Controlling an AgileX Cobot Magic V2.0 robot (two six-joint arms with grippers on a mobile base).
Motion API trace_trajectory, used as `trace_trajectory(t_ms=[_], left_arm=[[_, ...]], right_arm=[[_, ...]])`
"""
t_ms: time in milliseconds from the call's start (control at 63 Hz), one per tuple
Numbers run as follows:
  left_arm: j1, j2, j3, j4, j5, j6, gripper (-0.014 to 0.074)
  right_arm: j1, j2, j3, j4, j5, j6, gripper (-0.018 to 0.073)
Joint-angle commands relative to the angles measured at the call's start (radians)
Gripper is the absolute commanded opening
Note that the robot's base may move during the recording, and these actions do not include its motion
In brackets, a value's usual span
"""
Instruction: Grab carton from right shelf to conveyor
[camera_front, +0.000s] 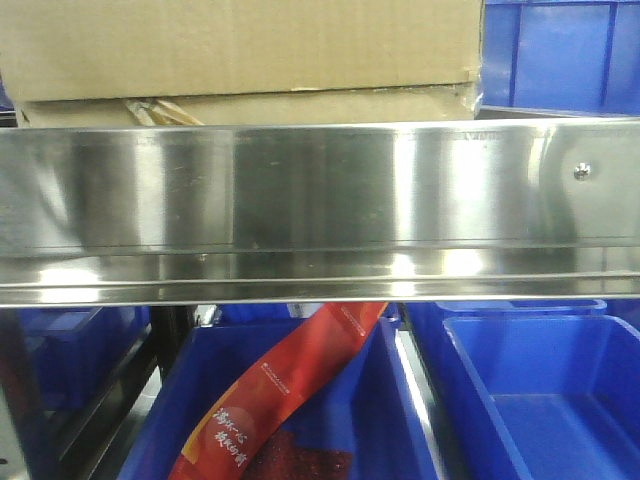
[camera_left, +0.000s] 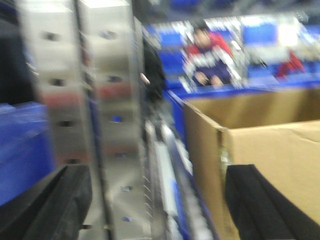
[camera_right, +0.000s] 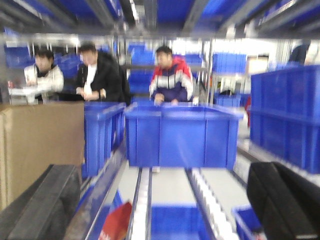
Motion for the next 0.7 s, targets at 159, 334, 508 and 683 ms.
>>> trace_trajectory(t_ms=[159, 334, 508, 683], left_arm=[[-0.156, 0.256, -0.199, -0.061, 0.012, 0.010, 0.0465], [-0.298, 0.441, -0.377, -0.059, 0.017, 0.010, 0.0465], [-0.342, 0.653, -0.604, -0.066, 0.152, 0.010, 0.0465], [-0.312, 0.873, -0.910, -0.049, 0.429, -0.073, 0.0465]], right_arm=[[0.100, 0.219, -0.186, 0.020, -0.005, -0.007, 0.0570], [0.265, 0.400, -0.365, 0.020, 0.027, -0.007, 0.0570], [0.375, 0.622, -0.623, 0.020, 0.222, 0.005, 0.0570], [0.375, 0.858, -0.985, 0.025, 0.516, 0.075, 0.0570]])
